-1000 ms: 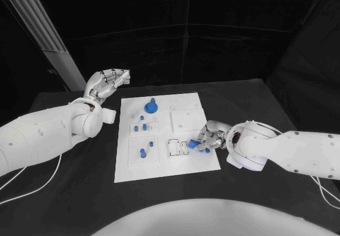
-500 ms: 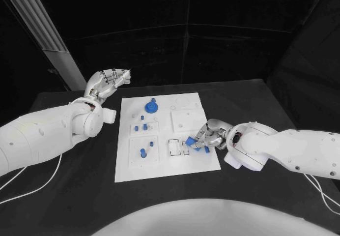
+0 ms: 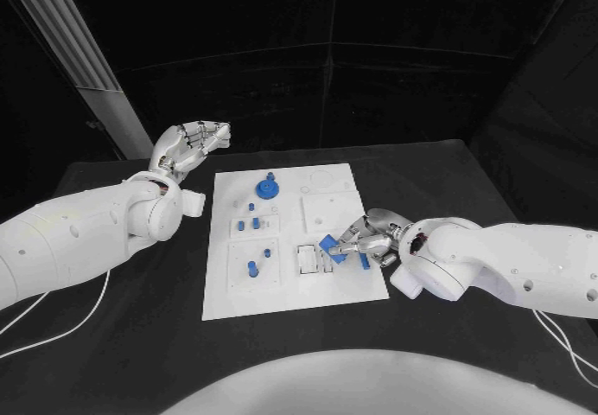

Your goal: Assemble the parts on the task board

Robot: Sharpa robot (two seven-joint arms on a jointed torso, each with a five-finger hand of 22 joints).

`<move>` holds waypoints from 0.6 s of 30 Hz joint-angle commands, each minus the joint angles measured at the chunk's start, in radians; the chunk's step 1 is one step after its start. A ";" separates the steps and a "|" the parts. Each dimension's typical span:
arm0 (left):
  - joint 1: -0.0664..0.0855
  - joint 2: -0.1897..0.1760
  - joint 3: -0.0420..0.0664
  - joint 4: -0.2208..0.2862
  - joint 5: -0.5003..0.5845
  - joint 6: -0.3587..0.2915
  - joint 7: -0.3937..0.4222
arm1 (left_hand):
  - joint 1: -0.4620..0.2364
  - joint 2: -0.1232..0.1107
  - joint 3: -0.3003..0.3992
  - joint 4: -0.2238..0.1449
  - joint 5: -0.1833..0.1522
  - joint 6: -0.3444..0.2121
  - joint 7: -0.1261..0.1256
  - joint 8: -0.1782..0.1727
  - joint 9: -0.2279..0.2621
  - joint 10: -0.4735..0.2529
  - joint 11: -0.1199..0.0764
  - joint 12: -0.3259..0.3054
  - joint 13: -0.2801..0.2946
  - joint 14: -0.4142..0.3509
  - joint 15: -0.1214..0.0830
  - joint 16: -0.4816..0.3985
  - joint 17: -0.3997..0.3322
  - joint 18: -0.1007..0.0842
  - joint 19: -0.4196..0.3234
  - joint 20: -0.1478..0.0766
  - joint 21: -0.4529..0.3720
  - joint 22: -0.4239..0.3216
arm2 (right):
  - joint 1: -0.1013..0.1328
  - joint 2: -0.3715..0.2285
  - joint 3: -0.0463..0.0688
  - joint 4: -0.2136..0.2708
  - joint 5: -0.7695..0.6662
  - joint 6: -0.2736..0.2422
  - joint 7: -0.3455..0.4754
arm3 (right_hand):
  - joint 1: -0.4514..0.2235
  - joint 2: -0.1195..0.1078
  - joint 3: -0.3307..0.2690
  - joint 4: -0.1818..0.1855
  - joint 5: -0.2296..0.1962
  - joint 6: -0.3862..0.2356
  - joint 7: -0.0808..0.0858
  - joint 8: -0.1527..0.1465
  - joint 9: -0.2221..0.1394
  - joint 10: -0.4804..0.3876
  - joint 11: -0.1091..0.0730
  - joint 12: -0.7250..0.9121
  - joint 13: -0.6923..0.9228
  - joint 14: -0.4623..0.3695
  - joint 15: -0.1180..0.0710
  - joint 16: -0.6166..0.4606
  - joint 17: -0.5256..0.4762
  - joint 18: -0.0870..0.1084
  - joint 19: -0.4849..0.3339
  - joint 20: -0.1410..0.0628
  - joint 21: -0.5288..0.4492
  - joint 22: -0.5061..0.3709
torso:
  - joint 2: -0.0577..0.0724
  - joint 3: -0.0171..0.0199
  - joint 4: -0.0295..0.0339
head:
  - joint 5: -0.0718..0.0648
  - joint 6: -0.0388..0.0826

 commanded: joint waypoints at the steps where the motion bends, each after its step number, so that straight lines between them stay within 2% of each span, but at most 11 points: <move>1: 0.001 0.002 0.000 -0.001 0.001 0.012 0.181 | 0.007 0.006 -0.009 0.000 0.004 -0.007 0.082 0.003 -0.002 -0.005 -0.001 0.004 -0.001 -0.005 0.000 0.003 -0.001 -0.018 0.003 0.000 -0.004 -0.001 | 0.002 0.007 0.001 -0.002 0.152 0.006 0.049 | -0.013 0.000 -0.002 0.007 -0.007 0.014 -0.006 -0.004 0.001 0.104 -0.004 0.003 0.263 0.106 -0.005 0.005 0.263 -0.007 0.093 -0.007 -0.004 0.253 | 0.002 -0.0003 0.0002 | 0.002 0.000; 6: 0.001 0.005 0.000 -0.002 0.001 0.012 0.180 | 0.007 0.007 -0.011 0.000 0.004 -0.007 0.082 0.007 -0.002 -0.005 -0.001 0.008 -0.002 -0.005 0.000 0.006 -0.005 -0.019 0.002 0.000 -0.004 -0.002 | 0.002 0.023 0.001 -0.012 0.200 0.018 0.033 | -0.021 0.000 -0.006 0.012 -0.015 0.016 -0.006 -0.006 0.001 0.104 -0.005 0.003 0.263 0.106 -0.005 0.005 0.263 -0.007 0.092 -0.007 -0.006 0.252 | 0.001 -0.0011 0.0010 | 0.010 0.000; 10: 0.001 0.005 0.000 -0.003 0.001 0.013 0.180 | 0.007 0.007 -0.011 0.000 0.004 -0.007 0.082 0.007 -0.002 -0.005 -0.001 0.008 -0.002 -0.005 0.000 0.006 -0.005 -0.019 0.002 0.000 -0.004 -0.002 | 0.003 0.037 0.001 -0.021 0.229 0.021 0.011 | -0.029 -0.002 -0.011 0.017 -0.019 0.017 -0.006 -0.008 0.002 0.104 -0.005 0.003 0.263 0.106 -0.005 0.005 0.263 -0.006 0.090 -0.007 -0.010 0.251 | 0.001 0.0006 0.0002 | 0.017 0.000; 18: 0.001 0.006 0.000 -0.005 0.001 0.013 0.180 | 0.007 0.007 -0.012 0.000 0.004 -0.007 0.082 0.007 -0.002 -0.005 -0.001 0.008 -0.002 -0.005 0.000 0.007 -0.006 -0.019 0.002 0.000 -0.004 -0.002 | 0.002 0.071 0.001 -0.038 0.257 -0.020 -0.041 | -0.044 -0.005 -0.021 0.026 -0.023 0.018 -0.006 -0.012 0.003 0.104 -0.004 0.003 0.263 0.106 -0.005 0.005 0.263 -0.005 0.089 -0.007 -0.014 0.250 | 0.002 0.0013 -0.0008 | 0.021 0.000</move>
